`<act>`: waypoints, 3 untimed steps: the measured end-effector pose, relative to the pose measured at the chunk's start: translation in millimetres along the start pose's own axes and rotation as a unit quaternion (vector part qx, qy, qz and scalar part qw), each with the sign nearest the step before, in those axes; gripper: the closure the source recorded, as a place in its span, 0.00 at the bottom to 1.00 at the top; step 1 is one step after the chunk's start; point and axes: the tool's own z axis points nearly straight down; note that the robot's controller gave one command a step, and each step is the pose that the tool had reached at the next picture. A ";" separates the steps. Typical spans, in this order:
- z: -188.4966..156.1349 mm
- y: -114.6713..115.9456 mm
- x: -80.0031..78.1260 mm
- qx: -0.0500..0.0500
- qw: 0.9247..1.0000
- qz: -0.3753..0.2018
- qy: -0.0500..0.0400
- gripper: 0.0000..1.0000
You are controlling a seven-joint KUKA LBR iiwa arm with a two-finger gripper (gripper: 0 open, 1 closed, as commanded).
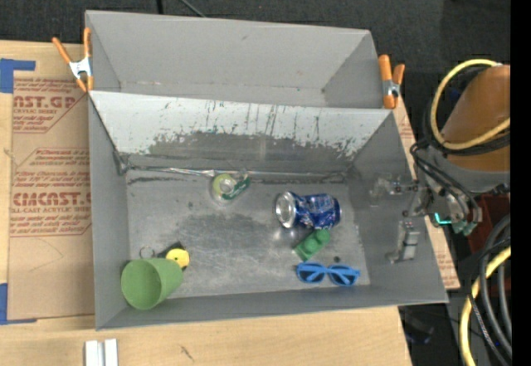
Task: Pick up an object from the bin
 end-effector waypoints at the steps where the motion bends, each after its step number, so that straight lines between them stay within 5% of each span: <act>1: 126.8 60.2 -66.1 0.000 1.000 0.006 -0.007 0.00; 2: 95.4 87.2 -59.6 -0.001 0.995 0.104 -0.005 0.00; 3: 93.2 90.7 -46.2 0.000 0.983 0.183 -0.003 0.00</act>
Offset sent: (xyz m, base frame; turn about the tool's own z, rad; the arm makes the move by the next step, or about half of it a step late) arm 0.0627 0.0576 -0.1260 0.0154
